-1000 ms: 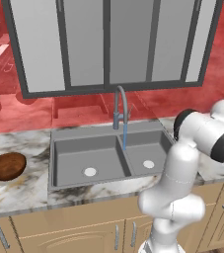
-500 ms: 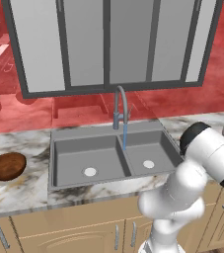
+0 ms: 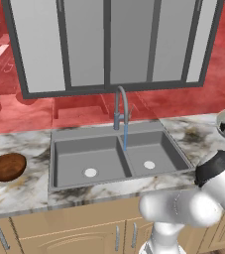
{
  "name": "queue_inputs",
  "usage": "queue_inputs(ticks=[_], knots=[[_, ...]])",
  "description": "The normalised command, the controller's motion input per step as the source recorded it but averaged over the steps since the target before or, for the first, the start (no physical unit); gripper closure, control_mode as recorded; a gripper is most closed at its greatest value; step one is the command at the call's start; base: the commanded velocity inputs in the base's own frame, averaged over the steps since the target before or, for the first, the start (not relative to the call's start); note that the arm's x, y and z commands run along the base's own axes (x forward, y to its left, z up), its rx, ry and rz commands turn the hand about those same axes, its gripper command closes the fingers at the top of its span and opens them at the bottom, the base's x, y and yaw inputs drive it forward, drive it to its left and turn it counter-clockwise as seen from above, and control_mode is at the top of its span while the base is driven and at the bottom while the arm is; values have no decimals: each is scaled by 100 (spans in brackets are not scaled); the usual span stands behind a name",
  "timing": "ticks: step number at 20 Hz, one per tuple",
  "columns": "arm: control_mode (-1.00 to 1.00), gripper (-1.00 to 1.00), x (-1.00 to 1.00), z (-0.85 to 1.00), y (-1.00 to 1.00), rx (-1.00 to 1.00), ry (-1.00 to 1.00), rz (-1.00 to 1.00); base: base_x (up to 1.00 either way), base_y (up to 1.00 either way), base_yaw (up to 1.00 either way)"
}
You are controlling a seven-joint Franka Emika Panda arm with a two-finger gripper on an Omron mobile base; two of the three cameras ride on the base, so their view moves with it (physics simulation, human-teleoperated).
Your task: Rinse each bowl for a few seconds and place them down in the sink or on the counter.
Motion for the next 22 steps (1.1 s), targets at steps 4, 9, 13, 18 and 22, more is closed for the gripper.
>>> queue_inputs(ticks=[4, 9, 13, 18, 22], knots=[[-100, 100, -1, 13, 15, -11, 5, 15, 0, 0, 0], [-100, 100, 3, 14, 2, -8, 8, 15, 0, 0, 0], [-100, 100, 3, 12, 0, -7, 10, 15, 0, 0, 0], [-100, 100, 2, 12, 4, -7, 12, 14, 0, 0, 0], [-100, 100, 2, 8, 16, -4, 11, 13, 0, 0, 0]])
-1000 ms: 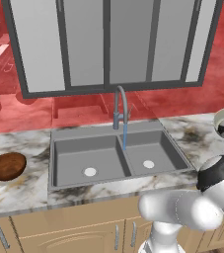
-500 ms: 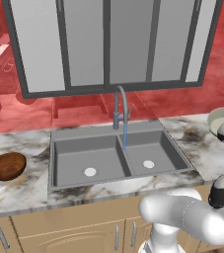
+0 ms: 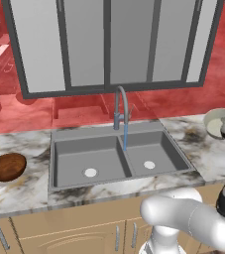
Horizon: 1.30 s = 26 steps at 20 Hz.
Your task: Rinse each bowl for a few seconds and place them down in the sink or on the counter.
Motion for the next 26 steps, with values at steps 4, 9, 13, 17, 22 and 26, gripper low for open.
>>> queue_inputs(ticks=[4, 9, 13, 17, 22, 26], knots=[[-100, 100, 10, 0, 28, 0, 9, 11, 0, 0, 0], [-100, 100, 9, -2, 36, -2, 9, 6, 0, 0, 0], [-100, 100, 10, -1, 36, 1, 9, 5, 0, 0, 0], [-100, 100, 14, -1, 38, 5, 11, 5, 0, 0, 0], [-100, 100, 12, -1, 35, 6, 11, 6, 0, 0, 0], [-100, 100, 11, -1, 32, 7, 11, 7, 0, 0, 0]])
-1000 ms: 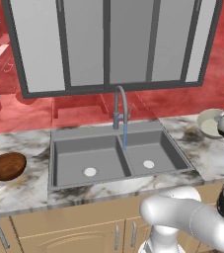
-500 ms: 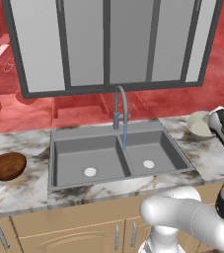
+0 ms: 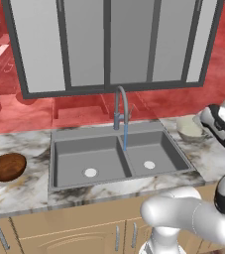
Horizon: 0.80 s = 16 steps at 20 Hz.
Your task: Rinse each bowl for a few seconds and place them down in the sink or on the counter.
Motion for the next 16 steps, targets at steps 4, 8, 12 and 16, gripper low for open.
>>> queue_inputs(ticks=[4, 8, 12, 16], knots=[[-100, 100, 8, -3, 31, 6, 9, 11, 0, 0, 0], [-100, 100, 1, 0, 27, 3, 13, 12, 0, 0, 0], [-100, 100, 0, 0, 28, 4, 12, 12, 0, 0, 0], [-100, 100, 1, 0, 31, 3, 8, 11, 0, 0, 0]])
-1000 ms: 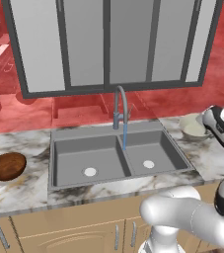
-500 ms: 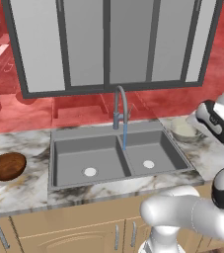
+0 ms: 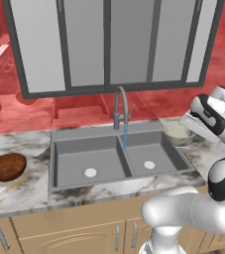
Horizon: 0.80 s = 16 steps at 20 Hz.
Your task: Rinse each bowl for a few seconds and place them down in the sink or on the counter.
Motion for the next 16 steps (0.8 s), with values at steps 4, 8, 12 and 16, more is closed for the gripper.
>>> queue_inputs(ticks=[4, 8, 12, 16], knots=[[-100, 100, 3, 0, 33, 3, 6, 11, 0, 0, 0], [-100, 100, 1, 0, 36, 3, 3, 10, 0, 0, 0], [-100, 100, 2, 0, 36, 3, 2, 10, 0, 0, 0], [-100, 100, 0, 0, 34, 1, 0, 10, 0, 0, 0]])
